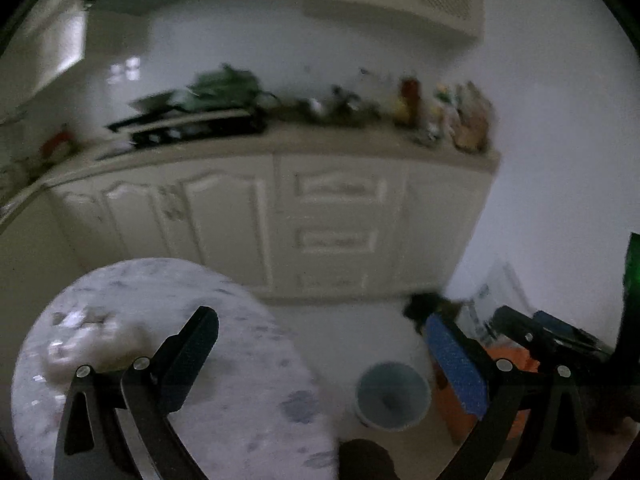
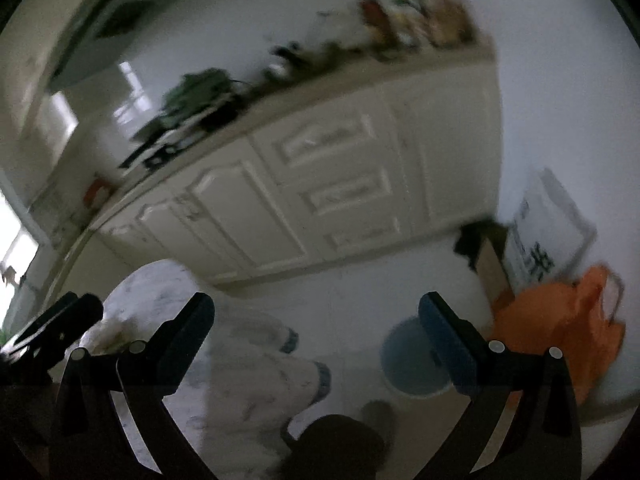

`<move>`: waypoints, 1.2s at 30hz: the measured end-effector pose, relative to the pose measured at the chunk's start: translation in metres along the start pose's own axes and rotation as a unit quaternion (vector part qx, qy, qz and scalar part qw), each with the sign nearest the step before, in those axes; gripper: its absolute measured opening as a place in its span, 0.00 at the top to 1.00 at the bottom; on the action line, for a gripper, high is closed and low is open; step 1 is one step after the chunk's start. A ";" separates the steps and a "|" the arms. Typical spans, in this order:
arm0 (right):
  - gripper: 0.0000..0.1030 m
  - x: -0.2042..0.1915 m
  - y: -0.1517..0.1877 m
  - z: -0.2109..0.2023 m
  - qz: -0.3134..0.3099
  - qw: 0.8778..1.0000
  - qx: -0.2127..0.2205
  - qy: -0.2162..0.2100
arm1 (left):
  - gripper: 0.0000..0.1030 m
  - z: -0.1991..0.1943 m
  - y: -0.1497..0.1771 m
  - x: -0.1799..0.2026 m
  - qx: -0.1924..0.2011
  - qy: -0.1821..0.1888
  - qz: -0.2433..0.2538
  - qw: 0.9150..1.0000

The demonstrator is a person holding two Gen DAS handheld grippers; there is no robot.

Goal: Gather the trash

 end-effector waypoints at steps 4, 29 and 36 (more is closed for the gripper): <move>0.00 -0.062 -0.002 -0.016 -0.034 0.998 0.012 -0.051 | 0.01 -0.056 0.002 -0.046 0.037 -0.048 -0.022 0.998; 0.00 -0.300 0.131 0.011 -0.212 0.945 -0.097 -0.230 | 0.01 -0.264 0.112 -0.157 0.035 -0.273 -0.124 0.953; 0.00 -0.328 0.171 0.045 -0.232 0.931 -0.146 -0.242 | 0.01 -0.230 0.101 -0.180 -0.005 -0.289 -0.153 0.945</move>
Point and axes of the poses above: each gripper's, at about its wrist camera, not at the fingertips, and z roughly the way its jaws point, x to its right, y to its underside, the point moved 2 cm from there along z, roughly the way its jaws point, and after that the axes turned 14 degrees about x, right-handed, at the moved point
